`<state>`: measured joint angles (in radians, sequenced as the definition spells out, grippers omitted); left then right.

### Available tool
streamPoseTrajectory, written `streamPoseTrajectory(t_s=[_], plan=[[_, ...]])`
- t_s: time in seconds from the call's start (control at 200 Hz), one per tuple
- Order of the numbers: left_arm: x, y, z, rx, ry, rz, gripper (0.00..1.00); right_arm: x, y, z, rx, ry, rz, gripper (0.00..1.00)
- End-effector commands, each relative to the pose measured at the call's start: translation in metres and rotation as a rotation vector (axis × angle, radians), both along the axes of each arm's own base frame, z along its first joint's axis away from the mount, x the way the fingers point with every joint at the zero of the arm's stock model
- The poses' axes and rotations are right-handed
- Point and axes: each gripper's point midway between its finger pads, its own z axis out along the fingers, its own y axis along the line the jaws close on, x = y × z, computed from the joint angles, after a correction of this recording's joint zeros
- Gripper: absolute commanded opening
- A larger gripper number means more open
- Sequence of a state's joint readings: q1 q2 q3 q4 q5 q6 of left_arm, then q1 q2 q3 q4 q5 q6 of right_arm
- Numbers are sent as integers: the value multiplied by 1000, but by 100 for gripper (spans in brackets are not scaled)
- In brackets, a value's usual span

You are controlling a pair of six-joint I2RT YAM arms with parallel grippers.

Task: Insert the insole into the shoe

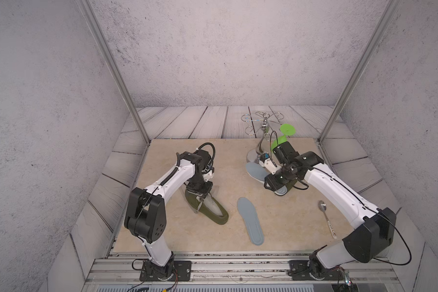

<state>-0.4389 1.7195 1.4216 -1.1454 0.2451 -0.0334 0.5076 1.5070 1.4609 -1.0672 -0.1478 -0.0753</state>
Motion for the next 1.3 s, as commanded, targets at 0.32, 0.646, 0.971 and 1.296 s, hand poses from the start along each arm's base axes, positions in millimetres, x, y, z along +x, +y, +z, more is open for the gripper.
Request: streamPoseTrajectory(t_s=[0.32,0.646,0.971,1.296], plan=[[20,-60,-7,-333,11,132,0,-40,25,-22,-176,60,162,48],[22,-83,5,-491,29,158,0,-75,36,-29,-231,110,243,46],[18,-83,1,-493,49,162,0,-104,48,-35,-178,191,279,44],[16,-75,1,-463,8,134,0,-116,65,-51,-122,269,322,44]])
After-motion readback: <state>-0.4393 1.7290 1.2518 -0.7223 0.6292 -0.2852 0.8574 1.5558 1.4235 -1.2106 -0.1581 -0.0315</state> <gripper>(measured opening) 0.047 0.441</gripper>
